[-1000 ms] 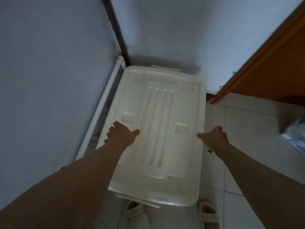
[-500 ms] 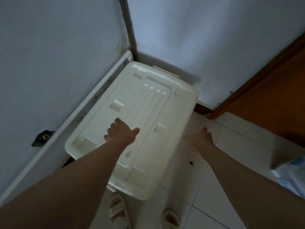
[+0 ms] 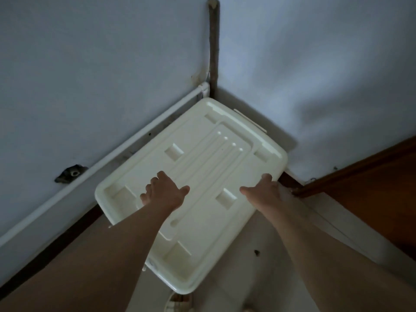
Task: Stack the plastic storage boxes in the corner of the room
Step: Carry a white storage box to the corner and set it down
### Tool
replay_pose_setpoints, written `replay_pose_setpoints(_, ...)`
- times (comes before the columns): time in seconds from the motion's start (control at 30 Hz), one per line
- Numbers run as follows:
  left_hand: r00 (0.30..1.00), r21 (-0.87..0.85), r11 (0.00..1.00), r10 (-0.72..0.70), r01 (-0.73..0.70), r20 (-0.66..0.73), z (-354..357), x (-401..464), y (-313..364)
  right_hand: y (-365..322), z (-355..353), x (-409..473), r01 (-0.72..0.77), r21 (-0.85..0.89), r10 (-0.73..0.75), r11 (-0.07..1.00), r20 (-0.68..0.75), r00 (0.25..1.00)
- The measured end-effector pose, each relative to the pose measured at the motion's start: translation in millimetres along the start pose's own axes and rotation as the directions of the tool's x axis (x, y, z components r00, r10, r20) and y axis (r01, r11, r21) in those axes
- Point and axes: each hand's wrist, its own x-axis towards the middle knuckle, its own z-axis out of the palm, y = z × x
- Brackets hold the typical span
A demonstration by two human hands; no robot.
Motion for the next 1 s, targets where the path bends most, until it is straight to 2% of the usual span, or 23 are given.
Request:
replay_pose_setpoints(0.27,0.984,-0.129,0.979,-0.168,0.161,-0.051,22,-23,31,-1,-37,40,0.140,-0.105,-0.129,0.985,0.105,0.986)
replay_pose_setpoints(0.57,0.919,-0.327,0.883,-0.384,0.336,-0.091,62,-101,79,30,-83,46,0.434,-0.270,-0.360,0.860,0.282,0.889)
replay_pose_setpoints(0.73,0.914,-0.348,0.871,-0.398,0.347,-0.083,82,-141,82,44,-86,34,0.493,-0.327,-0.390,0.806,0.334,0.858)
replay_pose_setpoints(1.0,0.873,-0.403,0.815,-0.483,0.416,-0.076,103,-184,42,69,-83,11,0.518,-0.350,-0.404,0.781,0.350,0.845)
